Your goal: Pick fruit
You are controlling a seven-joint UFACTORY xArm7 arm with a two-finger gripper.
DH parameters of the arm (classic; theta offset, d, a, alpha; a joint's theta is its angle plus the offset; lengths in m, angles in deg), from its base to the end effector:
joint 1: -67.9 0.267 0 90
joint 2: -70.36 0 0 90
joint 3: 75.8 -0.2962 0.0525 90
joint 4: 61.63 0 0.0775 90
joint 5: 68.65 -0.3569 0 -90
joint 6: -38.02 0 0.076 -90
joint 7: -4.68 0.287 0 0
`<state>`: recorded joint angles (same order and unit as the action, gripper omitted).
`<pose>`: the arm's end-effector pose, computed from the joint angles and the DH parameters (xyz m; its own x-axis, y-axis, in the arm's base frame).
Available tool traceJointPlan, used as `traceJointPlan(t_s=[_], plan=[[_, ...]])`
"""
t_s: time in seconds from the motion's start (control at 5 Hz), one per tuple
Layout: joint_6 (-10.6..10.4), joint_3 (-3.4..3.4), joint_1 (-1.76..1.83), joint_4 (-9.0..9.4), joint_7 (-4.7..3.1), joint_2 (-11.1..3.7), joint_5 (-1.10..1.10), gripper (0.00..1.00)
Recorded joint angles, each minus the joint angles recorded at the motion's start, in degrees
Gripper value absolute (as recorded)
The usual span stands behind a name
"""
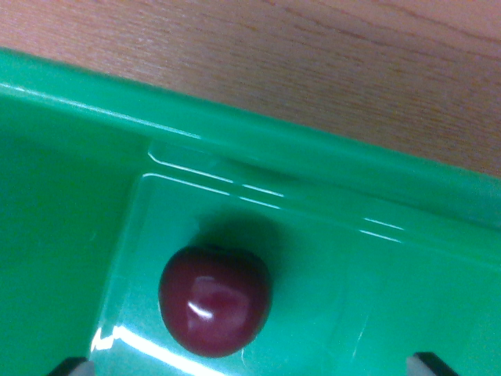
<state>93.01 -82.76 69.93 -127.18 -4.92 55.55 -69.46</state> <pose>0.4995 0.0855 0.0834 0.9489 0.3090 -0.0645 0.3059 -0.9506 -0.0534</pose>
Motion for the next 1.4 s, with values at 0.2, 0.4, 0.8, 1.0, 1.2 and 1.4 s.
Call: traceJointPlan(t_s=[0.2, 0.4, 0.8, 1.0, 1.2, 1.4], plan=[[0.0, 0.0, 0.0, 0.0, 0.0, 0.0, 0.0, 0.0], [-2.6, -0.13, 0.14, 1.28, -0.69, -0.7, 0.01, 0.0], [-5.0, -0.25, 0.27, 2.52, -1.35, -1.37, 0.01, 0.0], [-5.0, -0.25, 0.27, 2.52, -1.35, -1.37, 0.01, 0.0], [-7.4, -0.37, 0.4, 3.72, -1.99, -2.02, 0.02, 0.0], [-7.4, -0.37, 0.4, 3.72, -1.99, -2.02, 0.02, 0.0]])
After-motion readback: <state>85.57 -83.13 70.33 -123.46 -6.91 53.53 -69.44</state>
